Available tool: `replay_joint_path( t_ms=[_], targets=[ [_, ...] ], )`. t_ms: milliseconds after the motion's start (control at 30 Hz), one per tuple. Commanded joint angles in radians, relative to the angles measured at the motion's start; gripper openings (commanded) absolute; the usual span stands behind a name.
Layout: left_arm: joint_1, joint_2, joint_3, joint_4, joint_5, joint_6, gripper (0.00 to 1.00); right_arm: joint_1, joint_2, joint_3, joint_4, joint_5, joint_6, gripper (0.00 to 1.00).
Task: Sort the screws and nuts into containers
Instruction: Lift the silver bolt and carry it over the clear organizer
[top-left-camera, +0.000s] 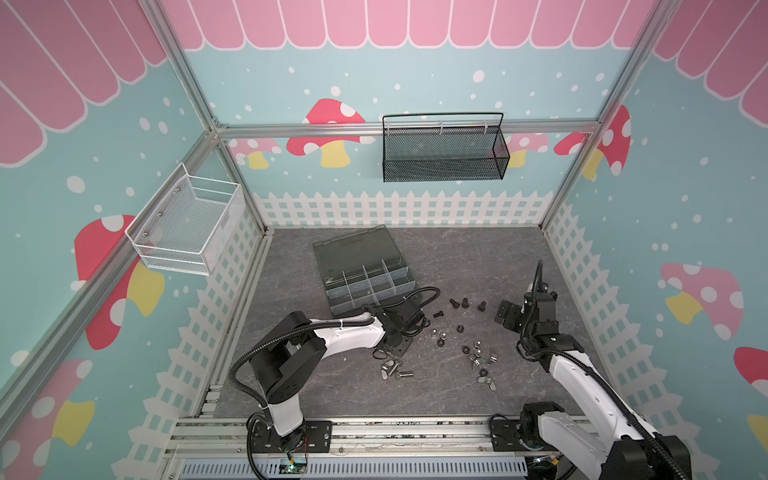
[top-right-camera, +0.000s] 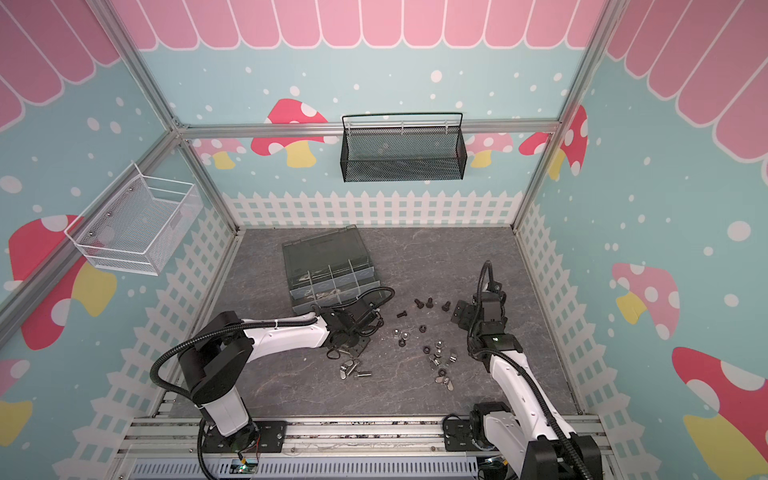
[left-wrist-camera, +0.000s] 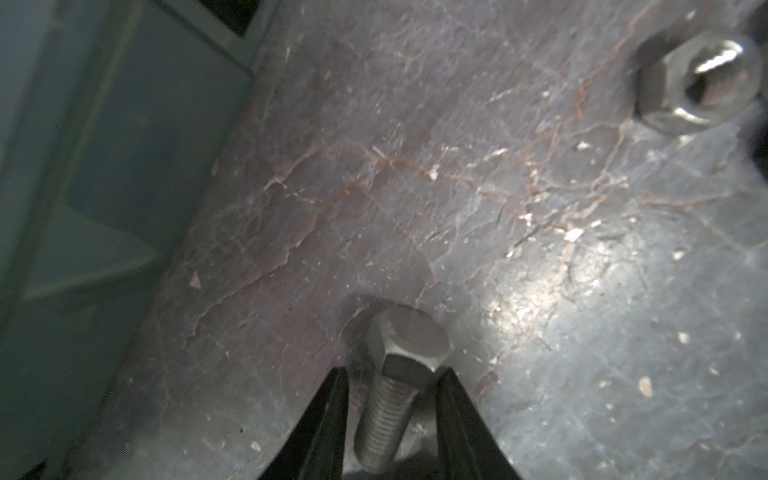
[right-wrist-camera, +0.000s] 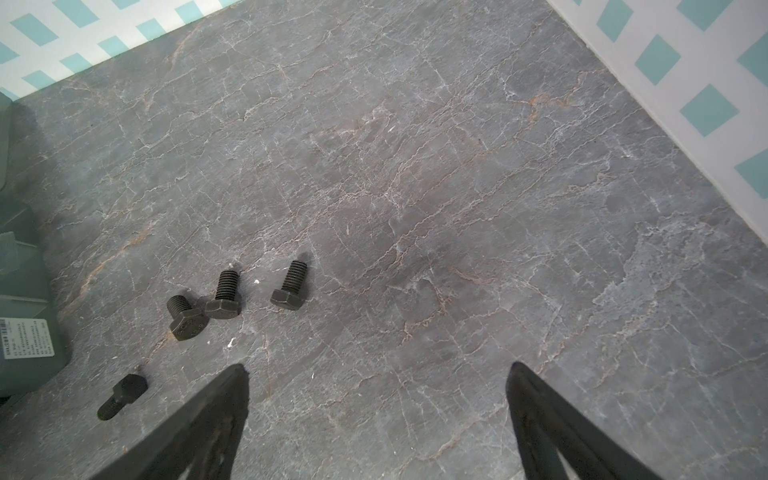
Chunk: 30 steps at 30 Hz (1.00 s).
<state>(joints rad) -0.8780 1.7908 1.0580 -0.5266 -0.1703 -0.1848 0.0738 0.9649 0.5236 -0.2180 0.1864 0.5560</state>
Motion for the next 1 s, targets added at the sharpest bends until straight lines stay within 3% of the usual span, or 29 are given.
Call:
replay_joint_path(
  t_ms=[0, 533, 967],
  targets=[
    [-0.002, 0.033, 0.01, -0.036, 0.006, -0.004, 0.3, 0.005, -0.024, -0.014, -0.006, 0.026, 0.027, 0.98],
    [-0.001, 0.021, 0.012, -0.029, 0.009, -0.013, 0.0, 0.005, -0.123, -0.043, -0.008, 0.059, 0.045, 0.98],
    [0.003, -0.059, 0.096, -0.03, -0.078, -0.019, 0.0, 0.005, -0.078, -0.019, -0.01, 0.039, 0.031, 0.98]
  ],
)
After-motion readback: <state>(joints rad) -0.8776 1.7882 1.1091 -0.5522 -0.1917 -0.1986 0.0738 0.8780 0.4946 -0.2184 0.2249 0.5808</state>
